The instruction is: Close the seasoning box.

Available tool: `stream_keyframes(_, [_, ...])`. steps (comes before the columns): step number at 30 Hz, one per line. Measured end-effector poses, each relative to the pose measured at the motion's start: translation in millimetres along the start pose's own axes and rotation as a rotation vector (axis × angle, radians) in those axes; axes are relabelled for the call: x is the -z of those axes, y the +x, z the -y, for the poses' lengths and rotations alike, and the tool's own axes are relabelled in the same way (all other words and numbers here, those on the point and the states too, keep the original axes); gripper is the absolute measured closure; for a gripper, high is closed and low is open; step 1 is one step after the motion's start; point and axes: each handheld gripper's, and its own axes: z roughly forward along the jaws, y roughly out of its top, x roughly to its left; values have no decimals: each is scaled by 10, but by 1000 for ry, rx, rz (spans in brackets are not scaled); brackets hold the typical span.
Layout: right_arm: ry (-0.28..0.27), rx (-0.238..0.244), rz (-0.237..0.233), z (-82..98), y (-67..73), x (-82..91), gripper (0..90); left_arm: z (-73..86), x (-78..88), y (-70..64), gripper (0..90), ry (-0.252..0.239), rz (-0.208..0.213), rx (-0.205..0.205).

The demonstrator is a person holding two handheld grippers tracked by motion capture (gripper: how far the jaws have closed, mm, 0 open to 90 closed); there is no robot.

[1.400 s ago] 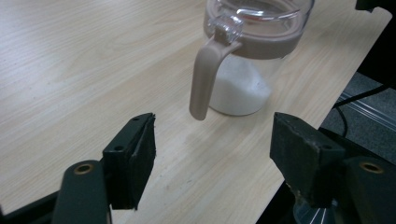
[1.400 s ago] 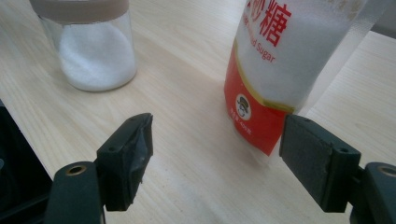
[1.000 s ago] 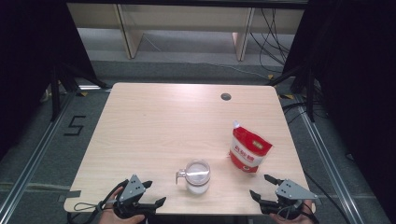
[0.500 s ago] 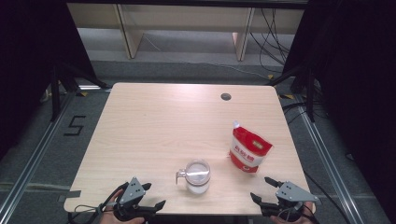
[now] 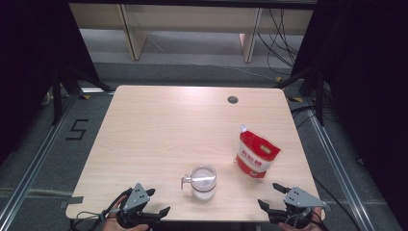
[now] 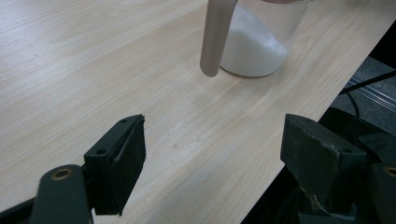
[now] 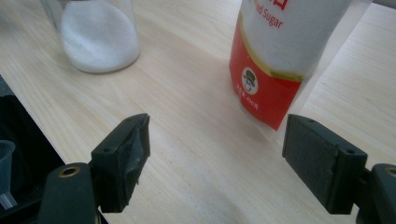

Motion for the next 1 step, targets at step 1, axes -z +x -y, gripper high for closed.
stream_keyframes(1, [8, -2, 2, 0, 0, 4, 235, 0, 0, 0, 220, 0, 0, 0])
